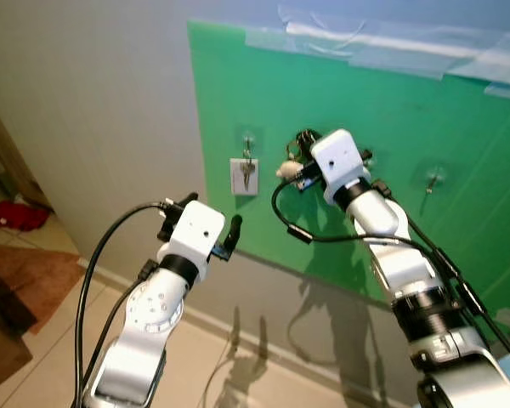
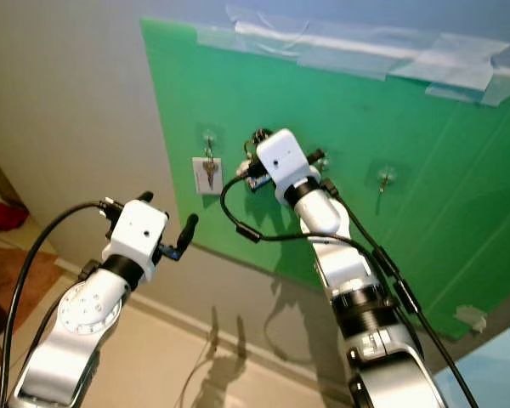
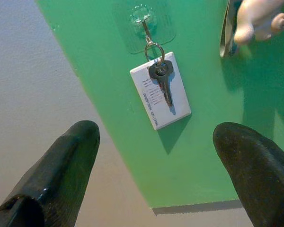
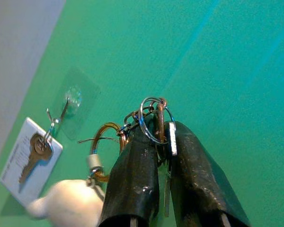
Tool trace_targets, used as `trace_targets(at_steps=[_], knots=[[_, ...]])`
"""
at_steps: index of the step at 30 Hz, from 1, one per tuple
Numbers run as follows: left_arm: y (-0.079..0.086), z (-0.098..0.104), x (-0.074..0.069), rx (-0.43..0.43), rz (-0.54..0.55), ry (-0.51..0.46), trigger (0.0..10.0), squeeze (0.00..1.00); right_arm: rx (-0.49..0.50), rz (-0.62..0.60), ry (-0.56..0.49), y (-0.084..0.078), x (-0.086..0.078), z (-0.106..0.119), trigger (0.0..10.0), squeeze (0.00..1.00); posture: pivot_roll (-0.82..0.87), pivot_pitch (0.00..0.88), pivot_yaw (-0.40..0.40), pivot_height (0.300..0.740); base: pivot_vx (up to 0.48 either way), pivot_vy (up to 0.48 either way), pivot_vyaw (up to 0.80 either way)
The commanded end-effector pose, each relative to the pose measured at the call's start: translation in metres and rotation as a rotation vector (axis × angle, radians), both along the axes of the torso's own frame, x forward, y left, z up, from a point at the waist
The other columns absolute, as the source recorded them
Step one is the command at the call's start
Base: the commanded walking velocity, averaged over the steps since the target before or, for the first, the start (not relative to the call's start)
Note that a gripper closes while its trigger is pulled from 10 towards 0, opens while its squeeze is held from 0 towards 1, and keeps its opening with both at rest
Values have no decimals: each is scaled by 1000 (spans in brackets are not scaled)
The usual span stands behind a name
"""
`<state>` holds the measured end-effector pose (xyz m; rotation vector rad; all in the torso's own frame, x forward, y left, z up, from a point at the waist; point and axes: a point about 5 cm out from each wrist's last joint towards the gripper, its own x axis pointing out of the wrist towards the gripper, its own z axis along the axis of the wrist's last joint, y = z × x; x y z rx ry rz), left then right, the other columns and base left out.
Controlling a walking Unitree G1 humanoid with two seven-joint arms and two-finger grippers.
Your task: Hang keys on a hook
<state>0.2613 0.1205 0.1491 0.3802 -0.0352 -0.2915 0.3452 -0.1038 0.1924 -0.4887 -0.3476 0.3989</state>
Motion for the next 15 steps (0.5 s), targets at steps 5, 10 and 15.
trace_targets(at_steps=[5,10,15], knots=[[-1,1,0,9,-7,-10,10000,0,-42,-20,-33,-4,-3,-2,10000,0,-4,0,-28,740,0,0,0],[-2,1,0,10,-9,-12,10000,0,-63,-32,-17,-5,-2,-9,10000,0,-2,0,-28,740,0,0,0],[-1,1,-1,11,-7,-12,10000,0,-109,-44,-33,-8,0,-12,10000,0,-1,0,-31,740,0,0,0]])
